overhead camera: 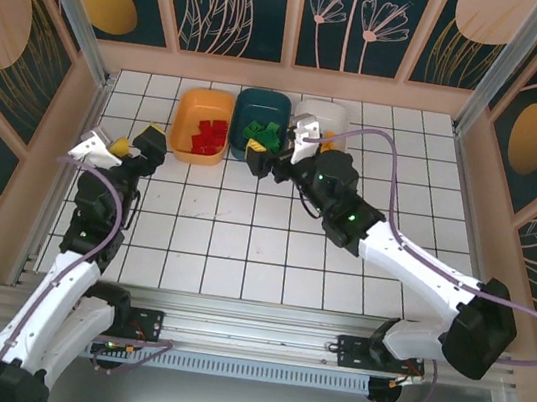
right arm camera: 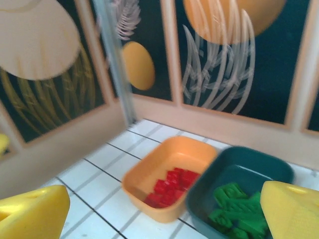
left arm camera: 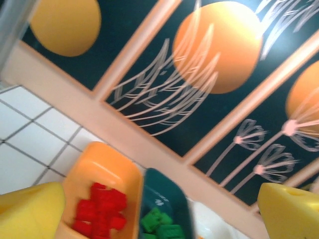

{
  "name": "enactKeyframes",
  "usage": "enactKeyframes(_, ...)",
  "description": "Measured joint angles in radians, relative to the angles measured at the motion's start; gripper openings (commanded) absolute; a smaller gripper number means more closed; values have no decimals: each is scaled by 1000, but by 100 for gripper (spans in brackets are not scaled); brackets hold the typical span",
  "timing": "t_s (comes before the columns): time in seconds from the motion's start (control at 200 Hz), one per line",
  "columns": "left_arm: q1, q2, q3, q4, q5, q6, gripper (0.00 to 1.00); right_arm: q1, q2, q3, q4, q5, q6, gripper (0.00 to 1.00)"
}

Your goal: Sort the legos into containers by color

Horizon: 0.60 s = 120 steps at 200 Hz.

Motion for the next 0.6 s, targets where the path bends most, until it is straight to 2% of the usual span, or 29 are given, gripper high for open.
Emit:
enactKeyframes(0.075, 0, 72, -54, 93, -55, 76, 99, -61, 49, -19, -26, -14, -5, 99)
enactKeyframes(0.16, 0, 167, -168, 297, -120, 216, 99, -197, 68, -83, -47, -82, 19, 99)
enactKeyframes(0.24, 0, 245, -275, 462, -177, 354, 99, -331, 51, -174, -28, -124, 29, 99)
enactKeyframes(0.355, 8, 348, -336, 598, -204, 511, 99, -457, -26, -317, 13, -158, 33, 99)
enactKeyframes(0.46, 13, 443, -358, 726, -204, 594, 99, -555, -95, -418, 82, -192, 38, 99)
enactKeyframes(0.601, 23, 666, -401, 940, -207, 654, 99, -658, -138, -539, 198, -235, 14, 99)
